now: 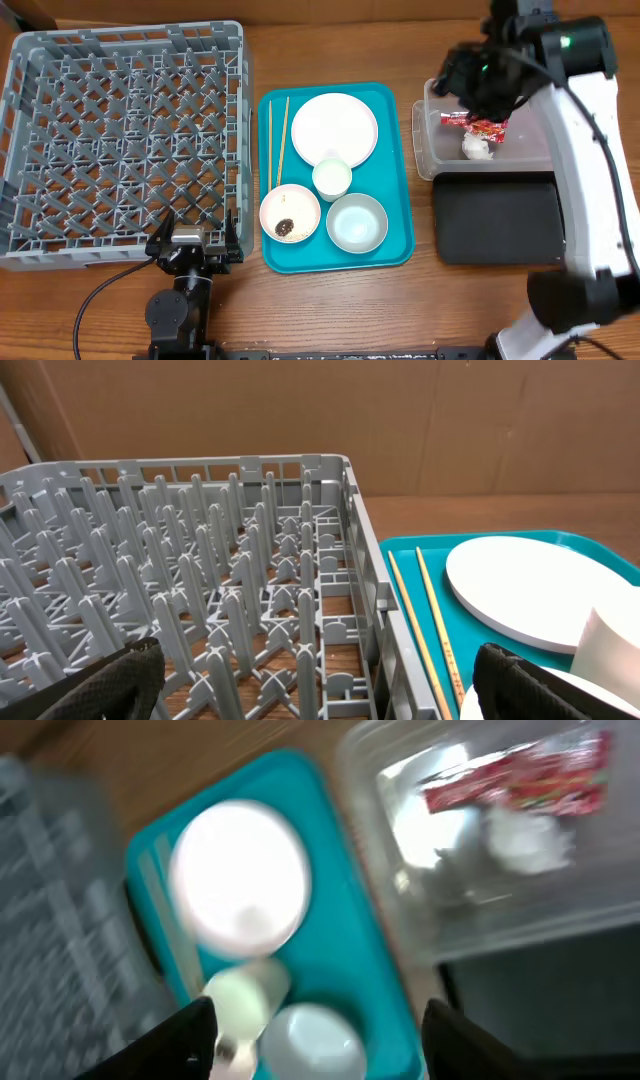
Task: Sort waste into correct bins and load items into the dishwasher
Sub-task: 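Carry the red wrapper with the right gripper into the clear bin, then move the right gripper to the rice bowl on the tray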
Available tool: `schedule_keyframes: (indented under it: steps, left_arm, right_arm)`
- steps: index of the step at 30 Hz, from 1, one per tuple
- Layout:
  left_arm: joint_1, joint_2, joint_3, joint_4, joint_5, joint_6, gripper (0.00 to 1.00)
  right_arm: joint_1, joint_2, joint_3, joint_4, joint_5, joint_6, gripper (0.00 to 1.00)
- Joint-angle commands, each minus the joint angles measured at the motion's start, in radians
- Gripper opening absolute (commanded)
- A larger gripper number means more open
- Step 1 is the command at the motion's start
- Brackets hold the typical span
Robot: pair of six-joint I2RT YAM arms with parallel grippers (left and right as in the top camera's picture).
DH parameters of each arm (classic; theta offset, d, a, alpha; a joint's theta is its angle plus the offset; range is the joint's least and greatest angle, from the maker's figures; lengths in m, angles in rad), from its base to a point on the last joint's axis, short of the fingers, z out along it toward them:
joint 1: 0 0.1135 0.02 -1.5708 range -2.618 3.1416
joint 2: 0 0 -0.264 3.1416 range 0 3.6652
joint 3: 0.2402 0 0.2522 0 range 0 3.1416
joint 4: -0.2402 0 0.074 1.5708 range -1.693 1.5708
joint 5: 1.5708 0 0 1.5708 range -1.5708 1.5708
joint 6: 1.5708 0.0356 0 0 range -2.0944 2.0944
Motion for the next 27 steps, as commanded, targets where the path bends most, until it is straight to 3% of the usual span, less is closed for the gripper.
schedule_keyframes:
  steps: [1, 8, 12, 14, 16, 19, 27]
  left_arm:
    - [-0.006, -0.009, -0.006, 0.001, -0.006, 0.019, 1.0]
    - [-0.006, -0.009, -0.006, 0.001, -0.006, 0.019, 1.0]
    - [-0.006, -0.009, -0.006, 0.001, -0.006, 0.019, 1.0]
    - [-0.006, -0.009, -0.006, 0.001, -0.006, 0.019, 1.0]
    - [-0.006, -0.009, -0.006, 0.001, -0.006, 0.019, 1.0]
    - [-0.006, -0.009, -0.006, 0.001, -0.006, 0.019, 1.0]
    - [-0.006, -0.009, -0.006, 0.001, -0.006, 0.019, 1.0]
  right_arm:
    - [0.121, -0.002, -0.018, -0.049, -0.002, -0.047, 0.68]
    - [0.31, -0.002, -0.281, 0.005, 0.069, -0.029, 0.67]
    - [0.385, -0.002, -0.437, 0.12, 0.064, -0.011, 0.67]
    - [0.415, -0.002, -0.478, 0.208, 0.065, 0.073, 0.67]
    - [0.432, -0.002, -0.503, 0.339, 0.076, 0.219, 0.66]
    - [0.437, -0.002, -0.523, 0.41, 0.093, 0.308, 0.64]
    - [0.555, -0.002, -0.538, 0.436, 0.069, 0.307, 0.61]
